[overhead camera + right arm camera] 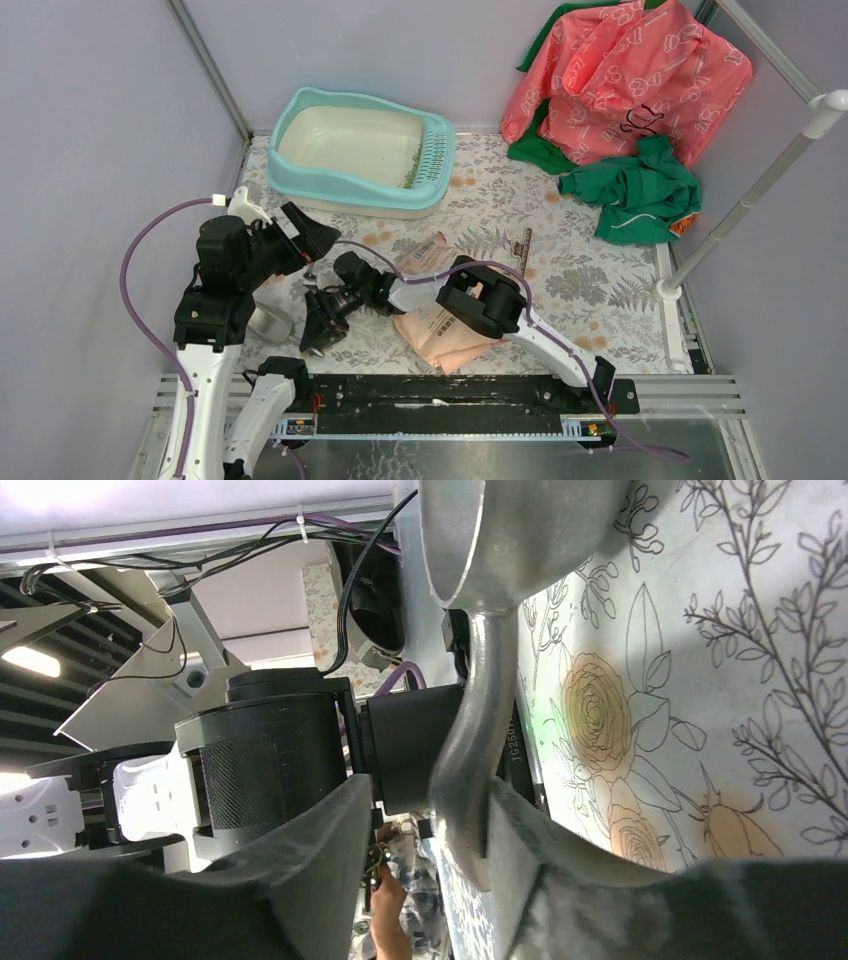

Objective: Fill the litter box with clean litter
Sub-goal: Pick up the spatula from the center of the board.

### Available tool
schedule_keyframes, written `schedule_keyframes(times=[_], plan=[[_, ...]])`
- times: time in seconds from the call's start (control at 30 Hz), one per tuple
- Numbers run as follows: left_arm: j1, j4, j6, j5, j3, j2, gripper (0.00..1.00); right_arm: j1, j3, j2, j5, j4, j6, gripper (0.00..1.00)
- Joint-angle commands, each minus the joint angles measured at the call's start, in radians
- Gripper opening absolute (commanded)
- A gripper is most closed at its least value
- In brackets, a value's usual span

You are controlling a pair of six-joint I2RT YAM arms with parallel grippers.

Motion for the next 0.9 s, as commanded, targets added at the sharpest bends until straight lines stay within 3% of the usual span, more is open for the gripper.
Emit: schedule_keyframes(times=[0.0, 0.13, 0.27, 0.67, 0.87], plan=[[0.006, 0.072, -0.011, 0.036, -0.012, -0.006, 0.99, 0.013, 0.003, 0.015, -0.024, 0.047, 0.015, 0.44], [0.006, 0.072, -0.011, 0.035, -0.011, -0.004, 0.99, 0.013, 0.006, 0.018, -0.021, 0.064, 0.029, 0.25], [0.006, 0.069, -0.008, 0.031, -0.004, -0.003, 0.99, 0.010, 0.005, -0.025, -0.006, 0.041, 0.003, 0.17], [0.006, 0.041, -0.019, 0.056, 0.113, 0.006, 0.99, -0.084, -0.125, -0.332, 0.051, -0.067, -0.109, 0.09], [0.006, 0.042, -0.019, 0.057, 0.156, 0.027, 0.99, -0.141, -0.268, -0.534, 0.051, -0.137, -0.194, 0.06]])
